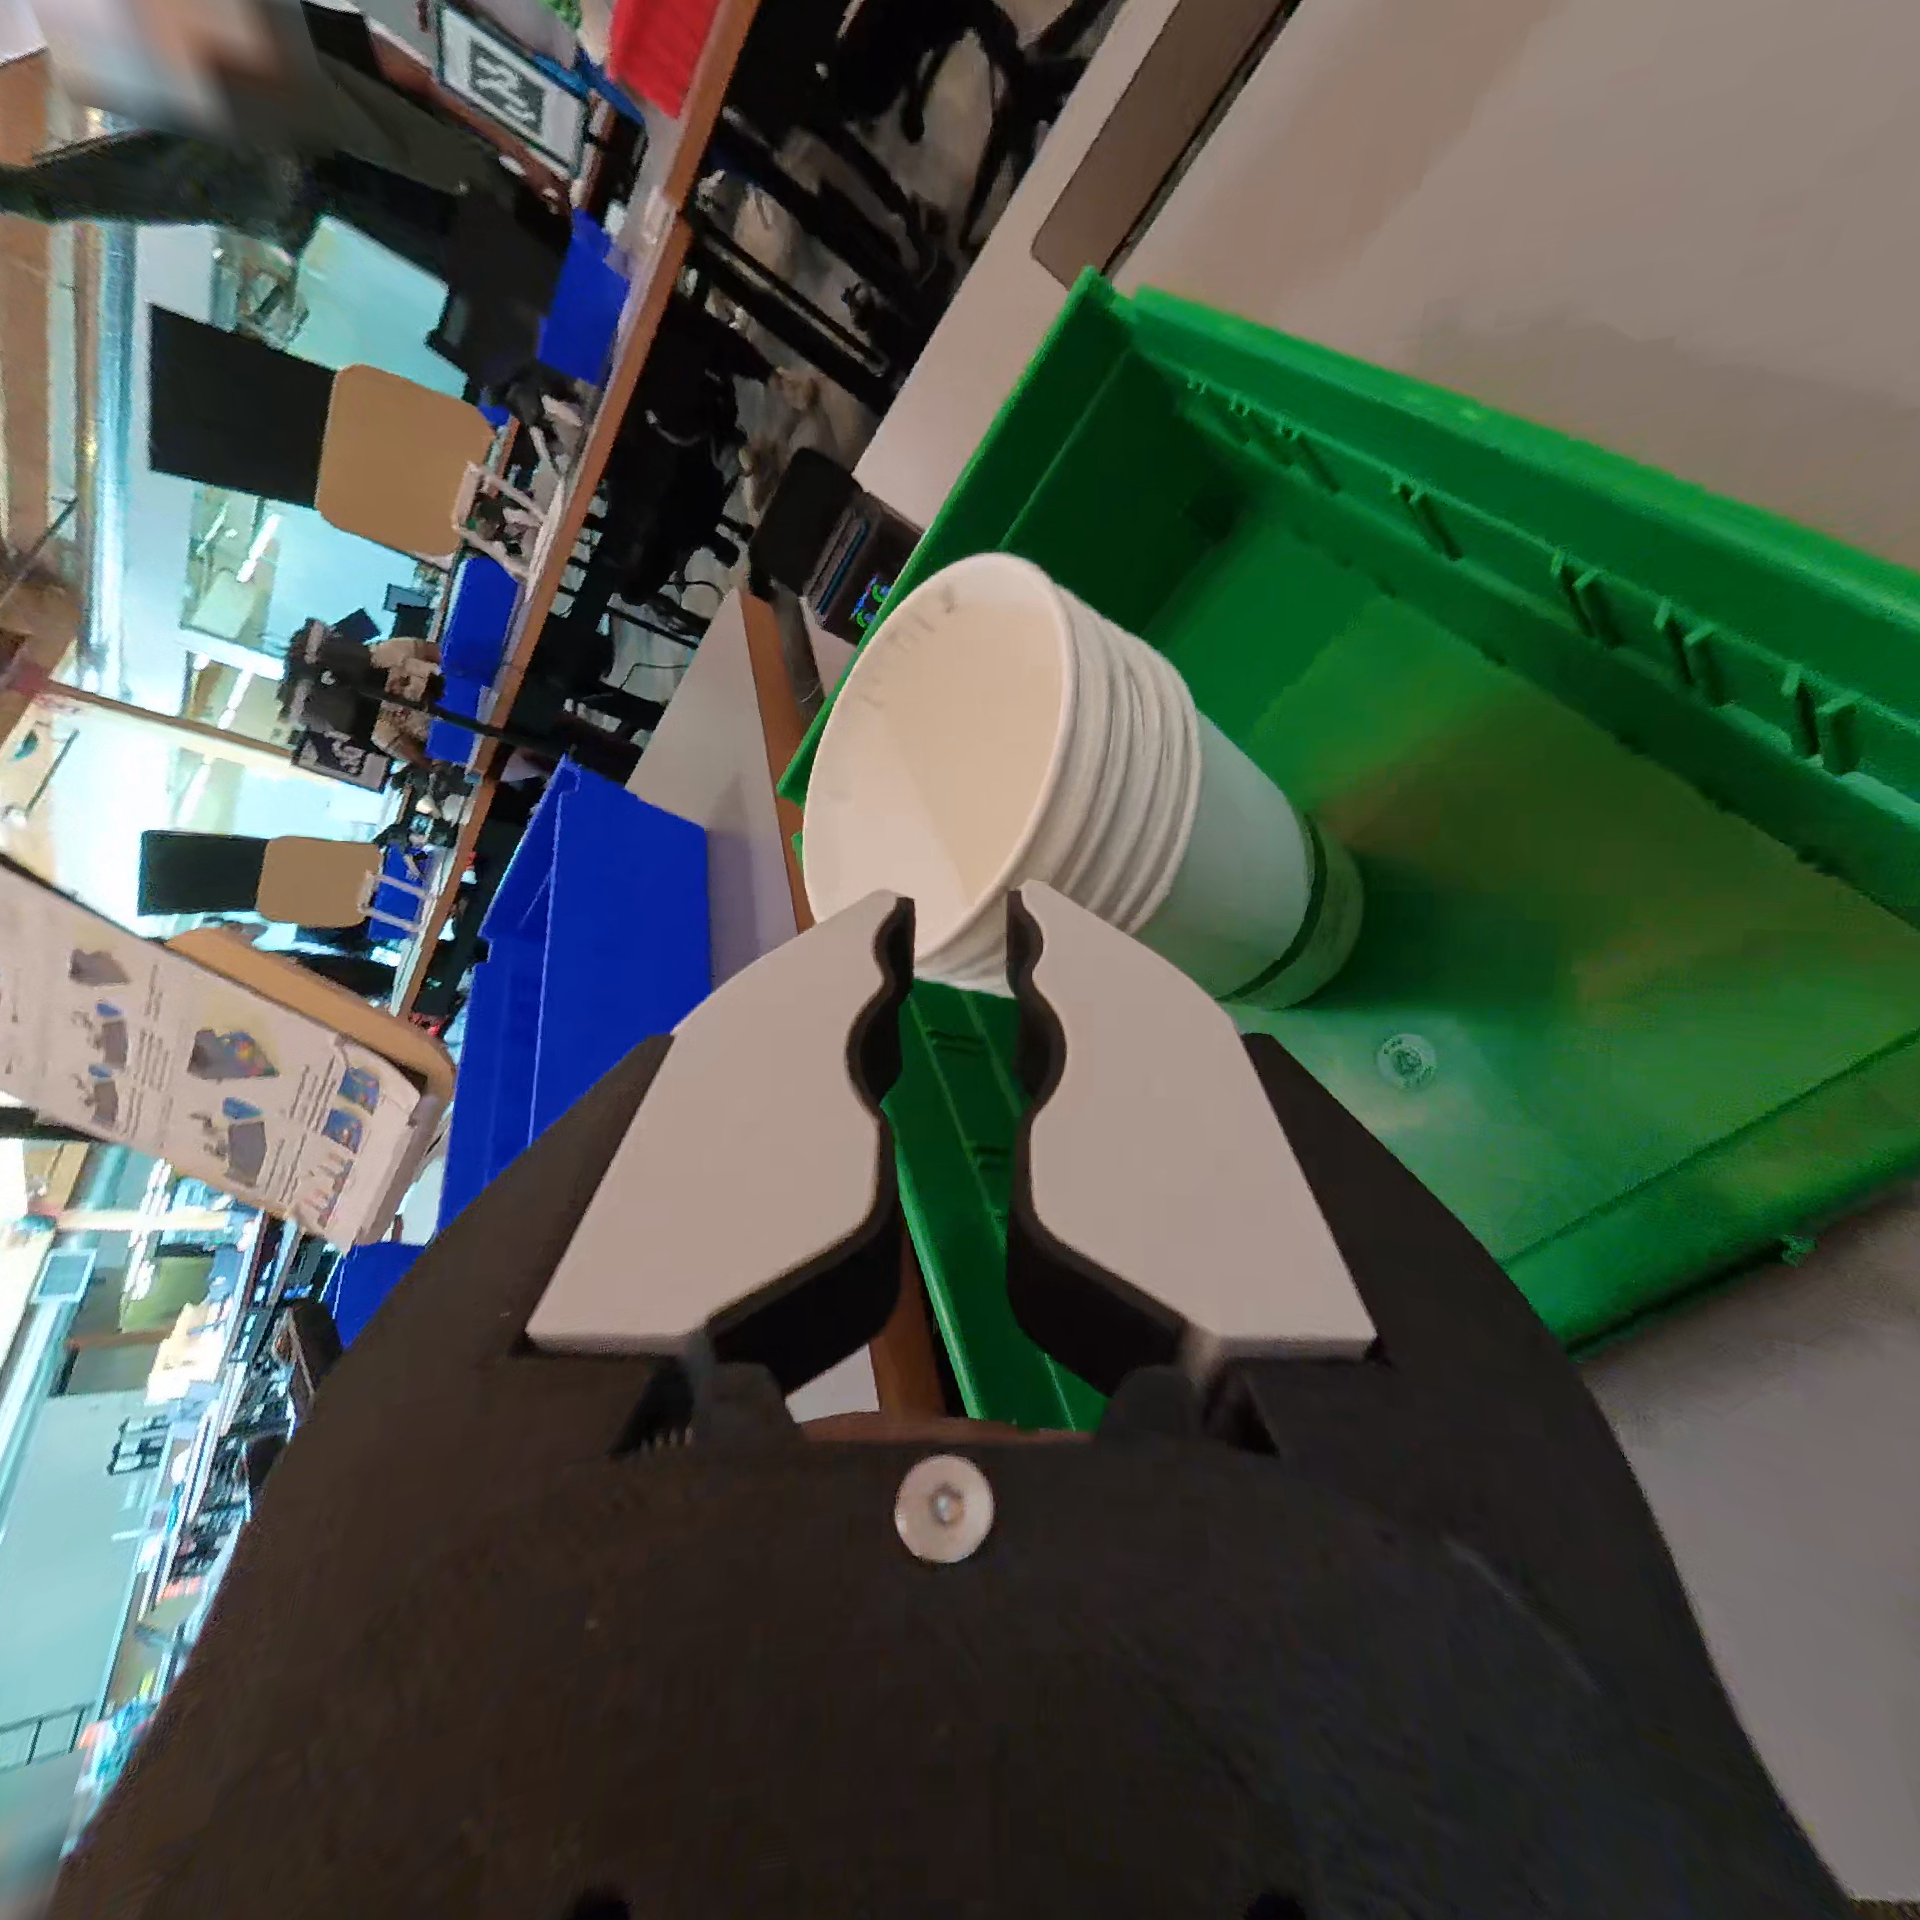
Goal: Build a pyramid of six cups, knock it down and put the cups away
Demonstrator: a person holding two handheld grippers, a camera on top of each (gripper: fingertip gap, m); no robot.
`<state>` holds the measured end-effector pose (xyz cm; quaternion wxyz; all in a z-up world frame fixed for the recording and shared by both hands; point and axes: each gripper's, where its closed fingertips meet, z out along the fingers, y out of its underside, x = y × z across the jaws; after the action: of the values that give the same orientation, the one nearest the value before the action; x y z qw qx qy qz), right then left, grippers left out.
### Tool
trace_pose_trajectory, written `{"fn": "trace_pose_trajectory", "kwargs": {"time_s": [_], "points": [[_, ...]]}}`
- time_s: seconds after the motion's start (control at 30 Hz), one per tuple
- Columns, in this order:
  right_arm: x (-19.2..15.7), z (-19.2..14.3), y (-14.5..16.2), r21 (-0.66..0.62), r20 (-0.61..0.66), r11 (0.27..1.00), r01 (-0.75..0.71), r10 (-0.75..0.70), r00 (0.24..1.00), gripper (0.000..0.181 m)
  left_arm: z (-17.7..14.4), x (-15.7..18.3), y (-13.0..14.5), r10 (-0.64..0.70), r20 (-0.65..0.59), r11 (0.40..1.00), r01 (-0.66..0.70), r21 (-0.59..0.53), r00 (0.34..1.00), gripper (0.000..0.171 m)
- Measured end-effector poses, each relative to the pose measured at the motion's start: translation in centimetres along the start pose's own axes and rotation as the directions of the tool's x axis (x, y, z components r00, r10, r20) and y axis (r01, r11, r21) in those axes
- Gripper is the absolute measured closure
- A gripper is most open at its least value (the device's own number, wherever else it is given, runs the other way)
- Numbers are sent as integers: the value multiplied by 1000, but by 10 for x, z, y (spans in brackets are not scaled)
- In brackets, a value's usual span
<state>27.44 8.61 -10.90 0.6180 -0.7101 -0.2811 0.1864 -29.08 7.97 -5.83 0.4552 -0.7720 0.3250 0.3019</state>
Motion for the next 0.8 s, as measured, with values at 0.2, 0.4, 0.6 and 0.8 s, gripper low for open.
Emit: {"fn": "trace_pose_trajectory", "kwargs": {"time_s": [0.2, 0.4, 0.6, 0.8], "points": [[-1, 3, 4, -15, 11, 1000, 7, -7, 1000, 175, 9, 7, -4, 88, -121, 995, -92, -26, 989, 159], [-6, 3, 3, -14, 26, 1000, 19, -19, 999, 175, 8, 10, -5, 84, -231, 993, -101, -61, 969, 163], [-6, 3, 2, -13, 28, 1000, 17, -16, 999, 175, 4, -6, -17, 150, -151, 988, -154, -16, 977, 165], [-6, 4, 3, -15, 28, 1000, 16, -15, 999, 175, -17, -51, -55, 100, 70, 989, -107, 99, 992, 166]]}}
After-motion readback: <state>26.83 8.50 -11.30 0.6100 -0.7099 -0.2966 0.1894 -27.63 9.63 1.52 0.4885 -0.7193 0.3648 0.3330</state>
